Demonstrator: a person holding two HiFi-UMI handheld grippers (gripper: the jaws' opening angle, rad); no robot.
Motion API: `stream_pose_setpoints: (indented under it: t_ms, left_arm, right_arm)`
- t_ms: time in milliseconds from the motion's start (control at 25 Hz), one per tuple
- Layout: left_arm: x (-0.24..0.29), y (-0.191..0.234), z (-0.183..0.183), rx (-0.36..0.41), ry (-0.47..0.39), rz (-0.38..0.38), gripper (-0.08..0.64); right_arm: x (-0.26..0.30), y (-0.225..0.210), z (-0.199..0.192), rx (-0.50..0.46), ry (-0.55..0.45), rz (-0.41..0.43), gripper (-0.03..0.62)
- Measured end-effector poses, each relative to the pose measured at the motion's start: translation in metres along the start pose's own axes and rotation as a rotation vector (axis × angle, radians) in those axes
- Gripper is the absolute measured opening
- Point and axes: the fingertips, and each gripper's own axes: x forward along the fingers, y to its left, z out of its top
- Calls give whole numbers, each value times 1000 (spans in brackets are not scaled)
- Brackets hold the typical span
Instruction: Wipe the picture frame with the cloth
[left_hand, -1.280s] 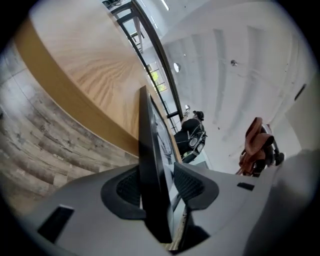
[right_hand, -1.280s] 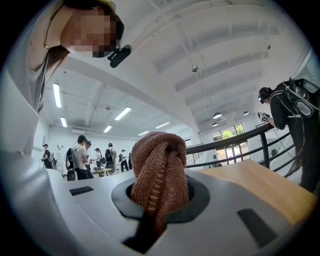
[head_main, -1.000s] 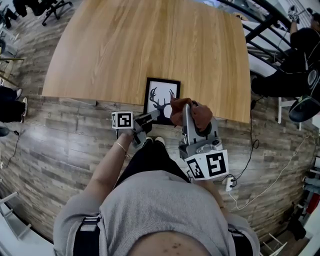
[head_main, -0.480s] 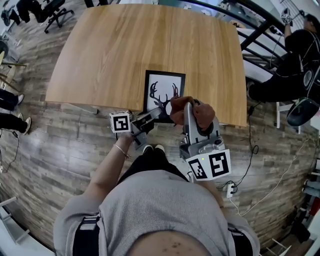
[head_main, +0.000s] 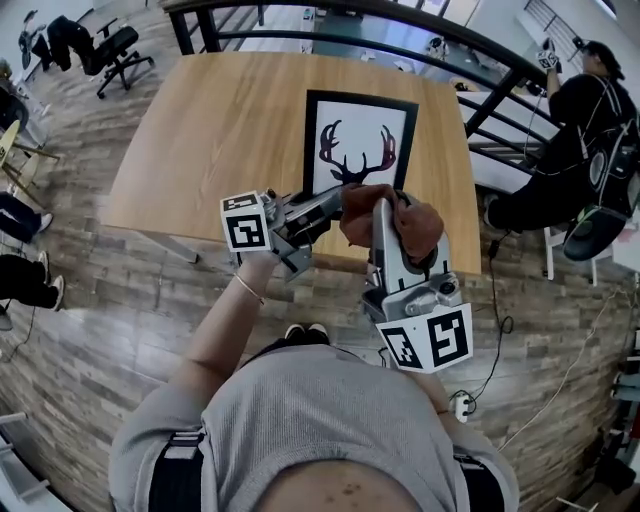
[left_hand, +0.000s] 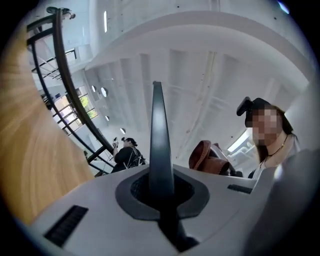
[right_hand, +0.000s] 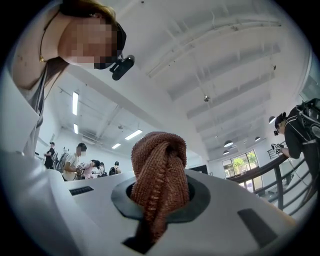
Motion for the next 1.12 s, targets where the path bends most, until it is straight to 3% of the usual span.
stream_pose_setpoints:
  t_ms: [280,600,920,1120]
  left_arm:
    - [39,-46,38,156,19,-95,17]
    - [47,-78,48,244,34,-146,17]
    - [51,-81,41,248,52,-140,17]
    - [45,-84,45,267,59,-135,17]
  right_arm:
    - [-4,-1,28,-33,-48,26,46]
    - [7,25,75,-108,-127,114,46]
    - [57,37,152,-374,-247,132,46]
    - [89,42,160,-468,-235,108,46]
